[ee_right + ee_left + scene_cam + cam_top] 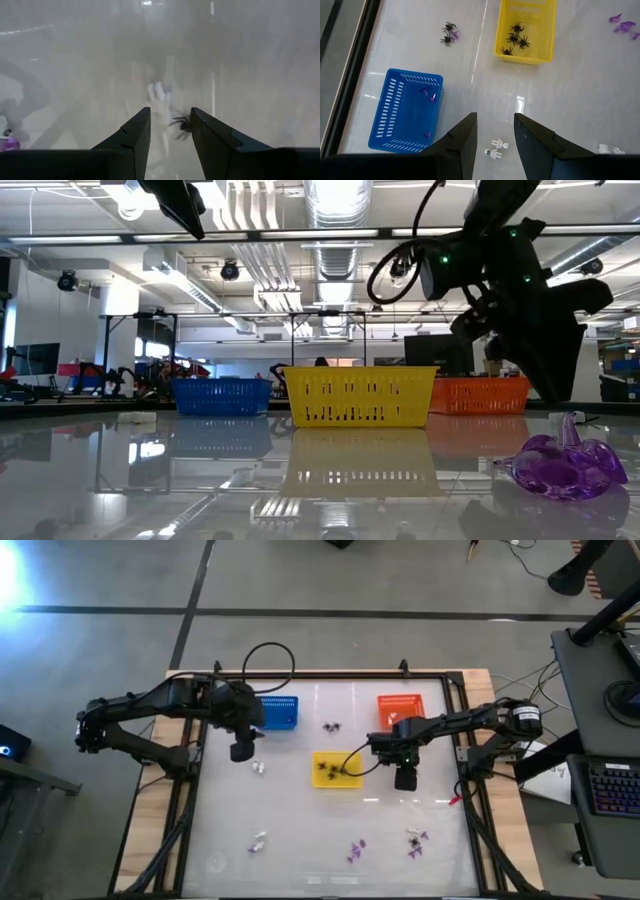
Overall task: Sort Halloween decoration
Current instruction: Put the white skeleton toy into the orange bin
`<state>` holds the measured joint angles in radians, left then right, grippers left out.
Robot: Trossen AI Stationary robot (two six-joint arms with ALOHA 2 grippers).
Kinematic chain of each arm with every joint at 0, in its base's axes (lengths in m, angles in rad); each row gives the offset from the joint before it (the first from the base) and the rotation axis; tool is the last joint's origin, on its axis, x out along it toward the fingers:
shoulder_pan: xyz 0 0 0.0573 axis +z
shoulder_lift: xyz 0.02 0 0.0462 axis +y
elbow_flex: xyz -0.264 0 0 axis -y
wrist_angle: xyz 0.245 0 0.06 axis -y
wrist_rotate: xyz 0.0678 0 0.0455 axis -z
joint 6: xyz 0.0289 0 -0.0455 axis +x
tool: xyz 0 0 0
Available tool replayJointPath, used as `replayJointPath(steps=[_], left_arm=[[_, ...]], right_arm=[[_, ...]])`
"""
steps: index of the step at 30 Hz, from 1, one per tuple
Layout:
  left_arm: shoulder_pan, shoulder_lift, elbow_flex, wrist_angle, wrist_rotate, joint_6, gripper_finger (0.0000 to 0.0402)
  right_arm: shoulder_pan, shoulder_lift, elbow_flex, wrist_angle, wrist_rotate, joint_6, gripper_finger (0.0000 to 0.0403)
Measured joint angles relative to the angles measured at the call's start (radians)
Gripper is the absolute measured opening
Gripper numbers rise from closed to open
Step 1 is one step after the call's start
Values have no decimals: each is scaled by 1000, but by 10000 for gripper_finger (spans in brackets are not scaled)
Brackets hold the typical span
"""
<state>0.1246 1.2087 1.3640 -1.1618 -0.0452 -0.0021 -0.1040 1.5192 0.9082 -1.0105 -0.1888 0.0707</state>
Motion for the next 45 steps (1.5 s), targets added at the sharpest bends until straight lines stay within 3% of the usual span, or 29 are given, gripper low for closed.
replayJointPath(steps=[17, 26, 38, 45], left_arm=[[0, 0, 0, 0, 0, 0, 112], [0, 0, 0, 0, 0, 0, 112], [0, 0, 0, 0, 0, 0, 112], [0, 0, 0, 0, 0, -12, 112]], right_arm=[[8, -1, -113, 139, 18, 149, 124], [8, -2, -108, 141, 23, 166, 21], [5, 0, 24, 147, 14, 233, 17], [-35, 0, 118, 119, 125, 323, 16]])
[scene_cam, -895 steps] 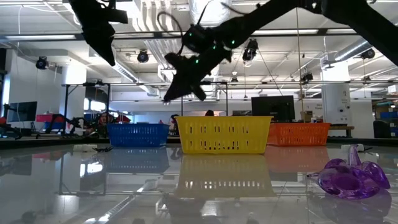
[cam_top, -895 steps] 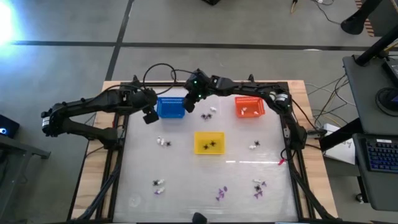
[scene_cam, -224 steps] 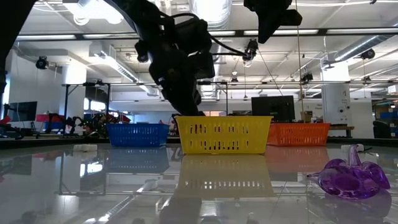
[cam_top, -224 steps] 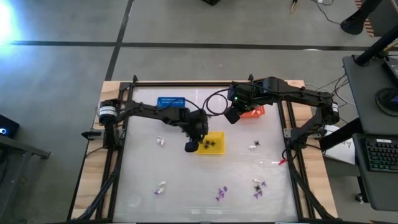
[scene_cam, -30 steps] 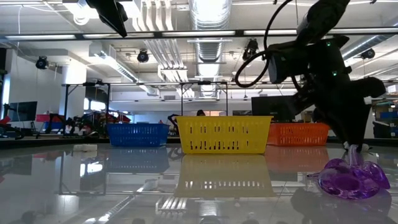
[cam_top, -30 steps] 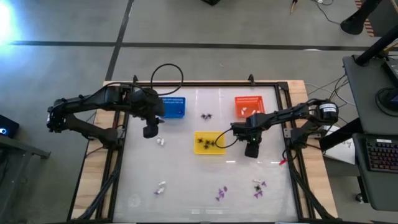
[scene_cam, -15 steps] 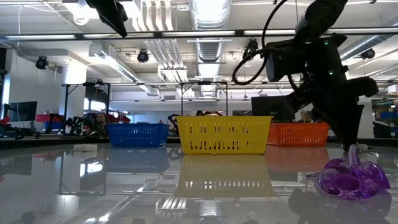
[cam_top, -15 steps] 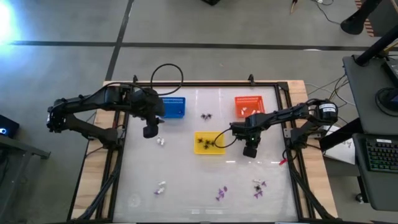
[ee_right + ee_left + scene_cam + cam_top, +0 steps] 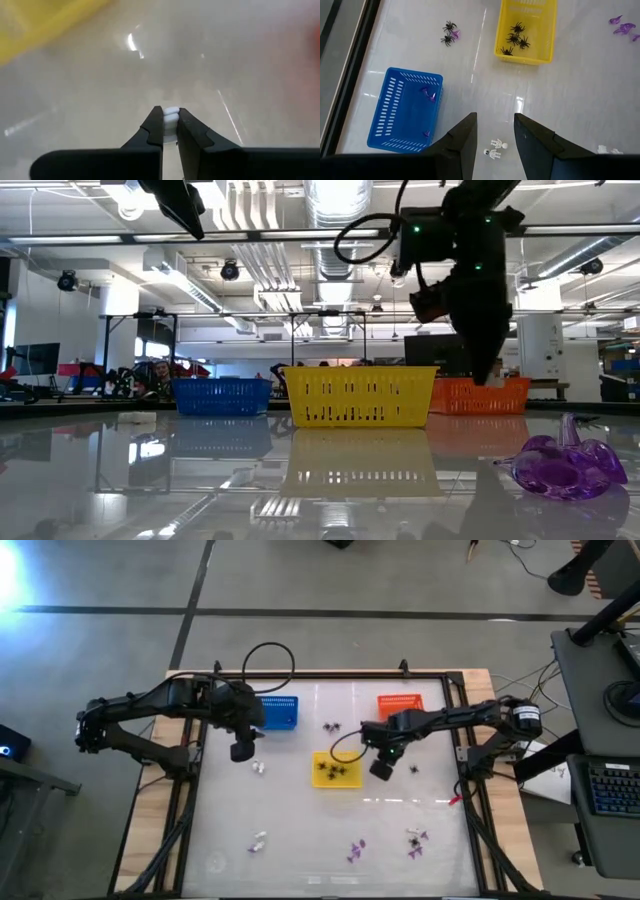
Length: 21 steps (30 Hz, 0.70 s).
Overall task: Sort Halloween decoration
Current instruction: Put the white skeleton toy into the orange bin
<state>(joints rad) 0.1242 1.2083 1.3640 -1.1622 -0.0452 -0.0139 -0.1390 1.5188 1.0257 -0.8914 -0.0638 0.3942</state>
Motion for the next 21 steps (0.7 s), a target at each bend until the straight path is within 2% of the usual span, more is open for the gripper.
replayJointPath(steps=[7, 21], left_arm=[[0, 0, 0, -13, 0, -2, 112], [0, 0, 0, -31, 0, -14, 112]], right_arm=[[-107, 0, 30, -16, 94, 76, 16], [-333, -17, 83, -62, 91, -9, 15]])
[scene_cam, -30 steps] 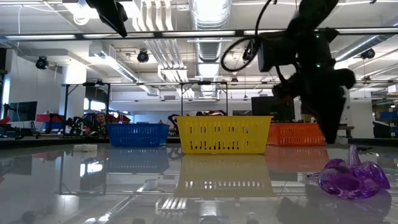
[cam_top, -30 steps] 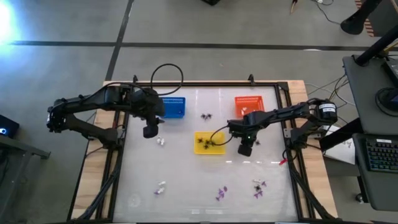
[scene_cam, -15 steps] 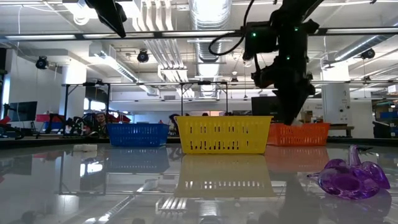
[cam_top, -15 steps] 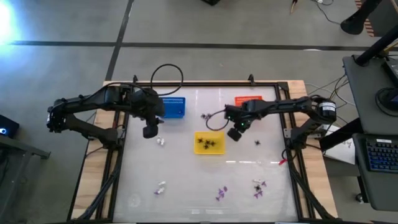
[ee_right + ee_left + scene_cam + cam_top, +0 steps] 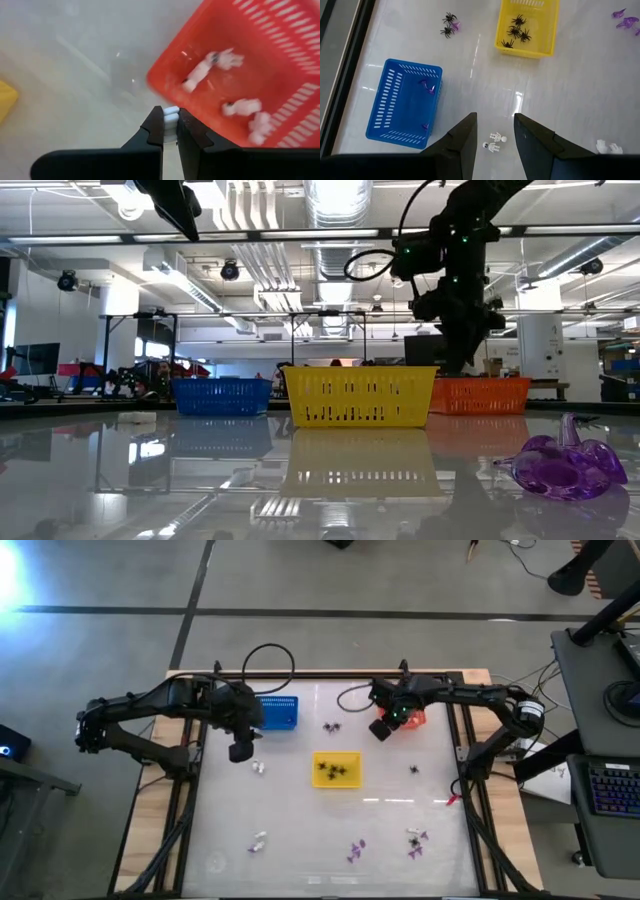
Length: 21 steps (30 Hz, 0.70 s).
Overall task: Sort Halloween decoration
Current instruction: Put the white skeleton toy into the orange bin
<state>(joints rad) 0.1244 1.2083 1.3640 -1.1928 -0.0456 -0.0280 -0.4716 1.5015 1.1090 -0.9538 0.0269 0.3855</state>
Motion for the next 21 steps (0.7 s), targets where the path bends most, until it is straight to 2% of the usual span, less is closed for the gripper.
replayJointPath(steps=[8, 14, 21], left_arm=[[0, 0, 0, -13, -19, -25, 112], [0, 0, 0, -80, -98, -65, 112], [0, 0, 0, -86, -106, -68, 112]], right_arm=[[-112, 0, 53, -3, 0, -89, 15], [-180, 1, 29, -5, -46, -176, 29], [-226, 25, -7, 29, -54, -194, 29]])
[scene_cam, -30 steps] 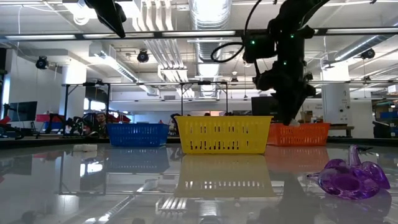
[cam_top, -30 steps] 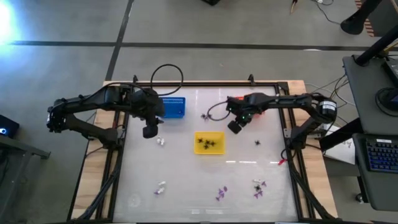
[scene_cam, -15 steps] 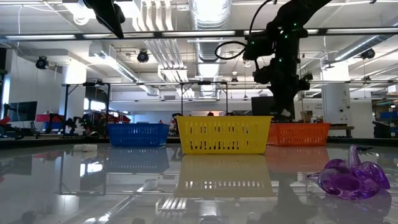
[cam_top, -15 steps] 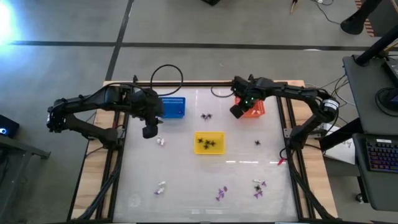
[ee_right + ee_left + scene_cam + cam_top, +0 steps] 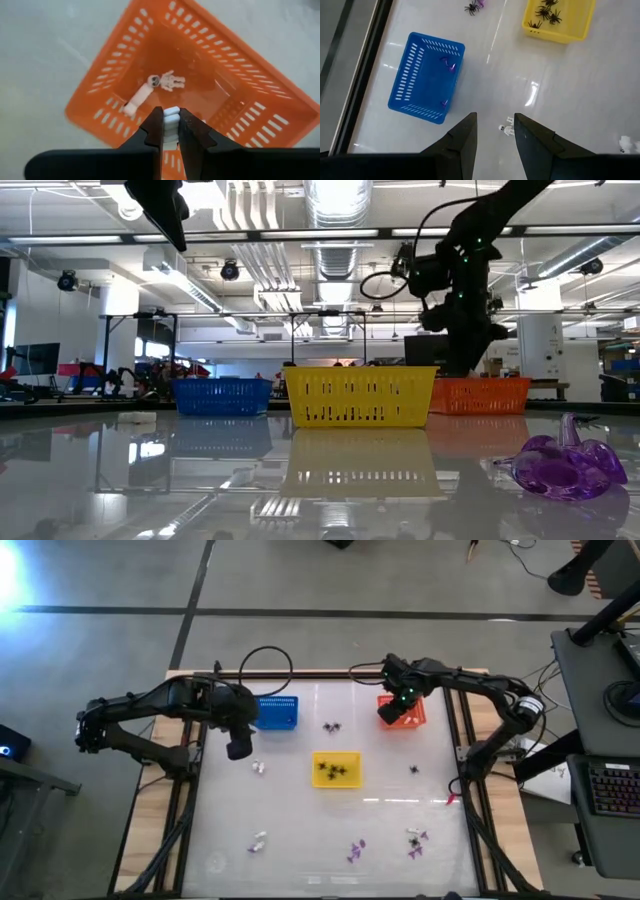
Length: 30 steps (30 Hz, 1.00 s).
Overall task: Sort Halloween decoration
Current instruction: Put the white skeleton toy into the orange bin, then put the black spider toy into the yellow bin
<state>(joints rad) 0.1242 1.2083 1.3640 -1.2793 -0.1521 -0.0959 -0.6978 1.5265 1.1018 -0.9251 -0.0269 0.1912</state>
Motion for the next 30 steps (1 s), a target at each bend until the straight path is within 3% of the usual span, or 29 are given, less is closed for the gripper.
replayJointPath(steps=[12, 23, 30], left_arm=[[0, 0, 0, 2, -25, -52, 112], [0, 24, 0, 2, -24, -52, 112], [0, 74, 0, -4, -23, -52, 112]], right_arm=[[-17, 85, 3, 26, 4, -22, 34], [-16, 71, 43, 24, 30, -35, 126], [-16, 71, 119, -32, 28, -35, 155]])
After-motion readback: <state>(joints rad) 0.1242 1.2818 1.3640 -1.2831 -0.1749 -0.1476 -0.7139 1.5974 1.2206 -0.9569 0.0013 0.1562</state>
